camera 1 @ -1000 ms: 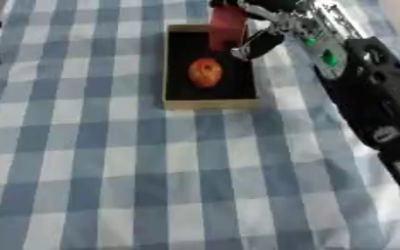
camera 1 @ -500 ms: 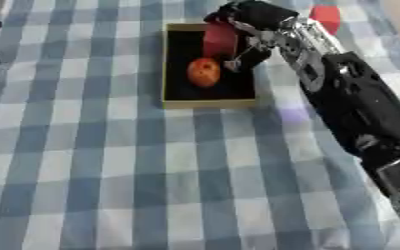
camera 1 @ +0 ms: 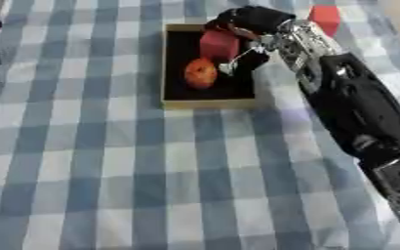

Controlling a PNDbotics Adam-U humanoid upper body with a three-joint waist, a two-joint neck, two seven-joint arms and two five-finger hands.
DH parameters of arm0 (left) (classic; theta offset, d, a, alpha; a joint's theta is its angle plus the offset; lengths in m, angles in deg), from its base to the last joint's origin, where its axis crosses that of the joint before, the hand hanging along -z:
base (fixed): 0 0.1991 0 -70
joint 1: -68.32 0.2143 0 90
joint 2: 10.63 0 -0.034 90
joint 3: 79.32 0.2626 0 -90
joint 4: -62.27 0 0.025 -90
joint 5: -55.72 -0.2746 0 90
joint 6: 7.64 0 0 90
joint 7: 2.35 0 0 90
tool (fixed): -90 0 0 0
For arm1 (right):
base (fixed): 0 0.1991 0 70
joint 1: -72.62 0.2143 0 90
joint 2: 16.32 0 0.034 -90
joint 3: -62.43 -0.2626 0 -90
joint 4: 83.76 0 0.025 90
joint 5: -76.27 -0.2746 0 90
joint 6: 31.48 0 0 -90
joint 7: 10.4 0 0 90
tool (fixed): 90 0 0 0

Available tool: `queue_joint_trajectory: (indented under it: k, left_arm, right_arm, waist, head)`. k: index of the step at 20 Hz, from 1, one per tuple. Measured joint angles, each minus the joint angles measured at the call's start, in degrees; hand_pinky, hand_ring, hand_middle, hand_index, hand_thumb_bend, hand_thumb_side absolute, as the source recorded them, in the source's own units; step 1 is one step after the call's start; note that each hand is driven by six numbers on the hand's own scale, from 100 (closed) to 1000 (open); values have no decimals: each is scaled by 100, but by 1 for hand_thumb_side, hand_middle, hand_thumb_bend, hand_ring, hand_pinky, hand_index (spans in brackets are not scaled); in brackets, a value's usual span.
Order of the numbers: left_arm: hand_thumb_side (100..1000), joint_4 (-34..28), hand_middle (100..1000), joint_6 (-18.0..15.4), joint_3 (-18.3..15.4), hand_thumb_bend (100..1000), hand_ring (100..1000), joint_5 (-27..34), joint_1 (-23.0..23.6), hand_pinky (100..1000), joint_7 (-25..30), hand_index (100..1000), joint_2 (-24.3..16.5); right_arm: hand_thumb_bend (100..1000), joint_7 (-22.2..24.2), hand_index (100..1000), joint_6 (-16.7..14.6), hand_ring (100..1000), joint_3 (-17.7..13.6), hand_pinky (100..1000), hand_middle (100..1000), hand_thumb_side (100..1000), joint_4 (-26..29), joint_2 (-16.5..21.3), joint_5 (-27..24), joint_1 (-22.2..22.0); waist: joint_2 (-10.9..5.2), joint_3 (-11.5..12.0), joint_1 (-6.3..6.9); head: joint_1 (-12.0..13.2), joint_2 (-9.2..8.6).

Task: Pick up objects on the table and place them in the box.

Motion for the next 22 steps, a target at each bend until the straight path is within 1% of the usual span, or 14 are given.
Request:
queue_joint_trajectory:
  k: [2,3,6,7,12,13,14,15,16,17,18,19,20,22]
  left_arm:
    - [545,0,674,-1,0,100,792,0,0,727,3,640,0]
    - [545,0,674,-1,0,100,792,0,0,727,5,640,0]
    - [545,0,674,-2,1,100,793,0,0,727,19,640,0]
    - [545,0,674,-5,1,100,793,0,0,727,24,641,0]
    - [545,0,674,-12,1,100,793,0,1,727,40,641,0]
    - [545,0,676,-12,1,100,794,0,1,728,41,641,0]
    - [545,0,676,-11,2,100,794,0,1,728,44,641,0]
    - [544,0,676,-9,2,100,794,0,2,728,49,641,0]
    - [544,0,676,-12,2,100,794,-1,2,728,55,641,0]
    - [543,0,677,-16,2,100,794,-1,2,728,61,641,0]
    - [540,0,677,-21,2,100,795,-1,2,728,67,641,0]
    - [538,0,677,-25,2,100,795,-1,2,728,72,641,0]
    - [538,0,677,-27,2,100,795,-2,2,728,75,641,0]
    - [541,0,678,-29,2,100,795,-2,2,728,78,641,0]
  right_arm:
    - [100,134,963,-26,905,-29,629,896,705,89,0,-60,1]
    - [118,192,969,-30,912,-41,647,903,714,148,0,-95,2]
    - [216,308,989,-12,941,-67,730,924,703,380,17,-148,14]
    - [235,333,992,-5,946,-72,748,927,703,456,36,-147,31]
    - [235,400,992,4,946,-90,748,927,703,685,69,-81,60]
    - [296,407,1000,0,986,-90,863,962,764,702,75,-70,60]
    - [282,420,1000,-6,988,-90,868,964,780,730,96,-51,65]
    - [242,448,1000,-21,995,-89,886,971,819,757,119,-25,89]
    - [242,486,1000,-49,995,-88,886,971,819,768,137,12,110]
    - [290,527,1000,-79,993,-86,880,971,749,768,147,45,113]
    - [326,568,1000,-117,989,-85,868,970,588,764,148,53,112]
    - [319,615,1000,-160,985,-84,861,968,514,754,148,52,108]
    - [300,664,1000,-202,982,-85,854,966,530,727,147,42,107]
    - [223,746,1000,-247,972,-90,828,955,552,686,146,-29,105]
  waist:
    - [0,-1,1]
    - [0,-1,1]
    - [0,-4,-2]
    - [0,-4,-4]
    - [0,-3,-18]
    - [0,-3,-18]
    - [0,-1,-23]
    - [0,0,-32]
    - [0,4,-38]
    - [-1,9,-39]
    - [-1,9,-35]
    - [-1,13,-33]
    - [-1,18,-34]
    - [-1,29,-34]
  head:
    - [0,0]
    - [0,0]
    - [-1,0]
    - [-1,0]
    - [-1,0]
    - [-1,0]
    - [-1,0]
    - [-1,0]
    - [-1,0]
    - [-1,0]
    - [-1,0]
    - [-1,0]
    - [-1,0]
    - [-1,0]
